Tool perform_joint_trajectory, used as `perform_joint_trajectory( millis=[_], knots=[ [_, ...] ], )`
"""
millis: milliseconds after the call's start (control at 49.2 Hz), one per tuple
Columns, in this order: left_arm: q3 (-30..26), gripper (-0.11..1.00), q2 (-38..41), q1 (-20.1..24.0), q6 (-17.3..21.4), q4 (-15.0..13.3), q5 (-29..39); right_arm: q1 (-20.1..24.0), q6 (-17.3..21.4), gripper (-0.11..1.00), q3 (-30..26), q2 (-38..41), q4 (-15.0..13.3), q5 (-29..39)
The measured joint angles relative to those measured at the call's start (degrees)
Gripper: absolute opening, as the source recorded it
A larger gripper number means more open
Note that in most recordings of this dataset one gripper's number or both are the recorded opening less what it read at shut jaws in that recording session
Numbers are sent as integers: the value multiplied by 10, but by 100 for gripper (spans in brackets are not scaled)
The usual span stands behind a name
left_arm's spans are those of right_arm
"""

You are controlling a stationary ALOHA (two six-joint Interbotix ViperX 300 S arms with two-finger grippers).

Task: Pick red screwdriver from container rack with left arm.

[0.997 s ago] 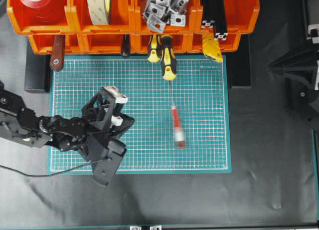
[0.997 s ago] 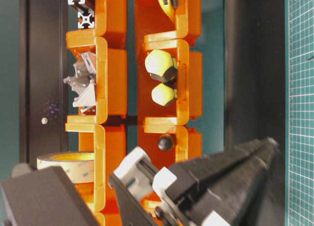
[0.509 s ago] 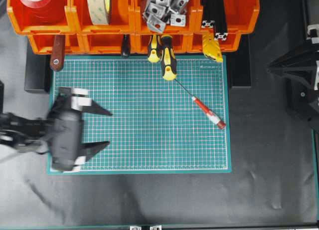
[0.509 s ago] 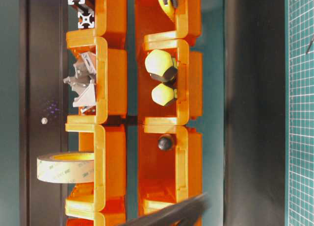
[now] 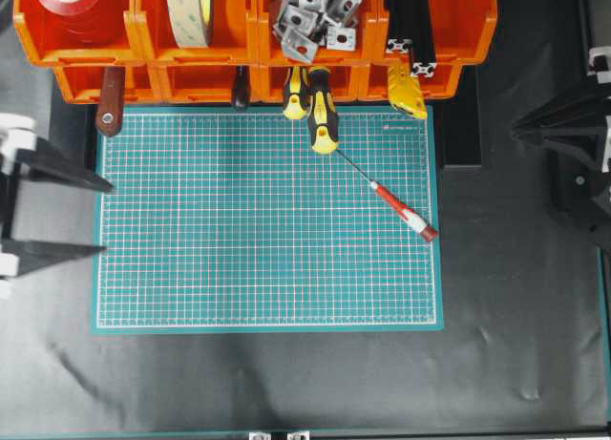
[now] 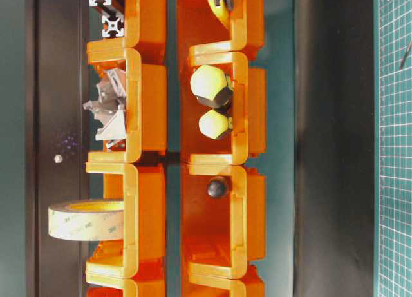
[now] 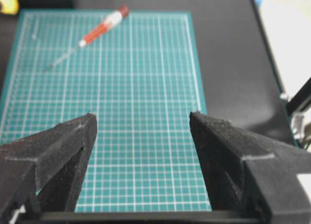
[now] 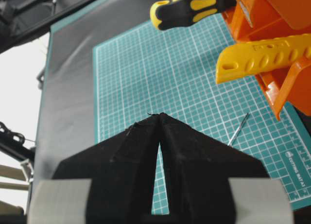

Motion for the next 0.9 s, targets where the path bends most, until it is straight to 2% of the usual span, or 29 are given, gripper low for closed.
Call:
perform_joint_trajectory(
  millis=[163, 427, 712, 895],
  knots=[
    [24, 74, -96, 1, 0, 0, 18, -1, -8, 0, 0, 1, -1, -10],
    [52, 73, -207, 1, 7, -1, 61, 0, -11, 0, 0, 1, -25, -76],
    [61, 73, -256, 4, 8, -1, 112, -1, -12, 0, 2, 3, -31, -106],
    [61, 73, -259, 13, 8, 0, 118, -1, -11, 0, 5, 3, -30, -107]
  ],
)
